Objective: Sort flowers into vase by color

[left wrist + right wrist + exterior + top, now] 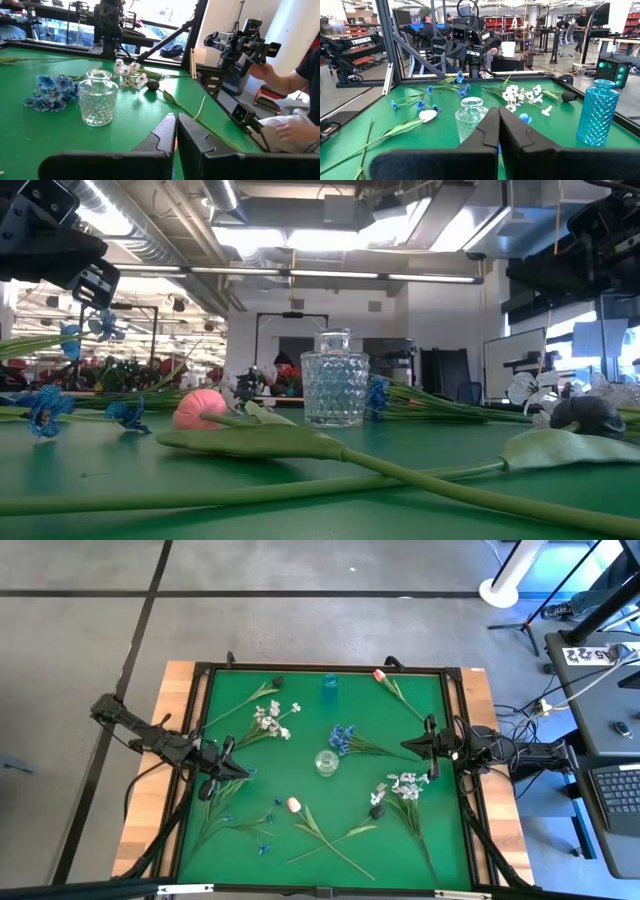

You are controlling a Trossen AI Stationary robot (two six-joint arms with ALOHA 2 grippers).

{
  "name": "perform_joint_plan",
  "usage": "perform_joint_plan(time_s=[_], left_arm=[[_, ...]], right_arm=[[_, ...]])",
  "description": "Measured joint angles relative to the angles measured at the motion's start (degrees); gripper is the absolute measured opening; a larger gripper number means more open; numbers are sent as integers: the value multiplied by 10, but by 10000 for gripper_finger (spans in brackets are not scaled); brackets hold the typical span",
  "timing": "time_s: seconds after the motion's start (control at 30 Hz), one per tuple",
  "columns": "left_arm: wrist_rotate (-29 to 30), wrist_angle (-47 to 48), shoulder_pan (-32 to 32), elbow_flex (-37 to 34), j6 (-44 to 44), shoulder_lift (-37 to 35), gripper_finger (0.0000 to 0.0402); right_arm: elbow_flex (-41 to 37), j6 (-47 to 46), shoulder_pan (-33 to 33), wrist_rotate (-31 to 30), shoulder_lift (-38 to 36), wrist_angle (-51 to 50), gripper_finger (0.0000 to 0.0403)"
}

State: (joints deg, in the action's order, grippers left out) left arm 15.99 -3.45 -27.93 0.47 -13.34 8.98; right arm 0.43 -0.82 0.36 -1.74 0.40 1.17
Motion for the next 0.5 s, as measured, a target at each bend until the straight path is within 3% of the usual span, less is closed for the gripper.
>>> perform_joint_plan(time_s=[0.5], left_arm=[[0,0,0,0,0,0,13]], right_arm=[[2,-3,0,-1,0,17,3]])
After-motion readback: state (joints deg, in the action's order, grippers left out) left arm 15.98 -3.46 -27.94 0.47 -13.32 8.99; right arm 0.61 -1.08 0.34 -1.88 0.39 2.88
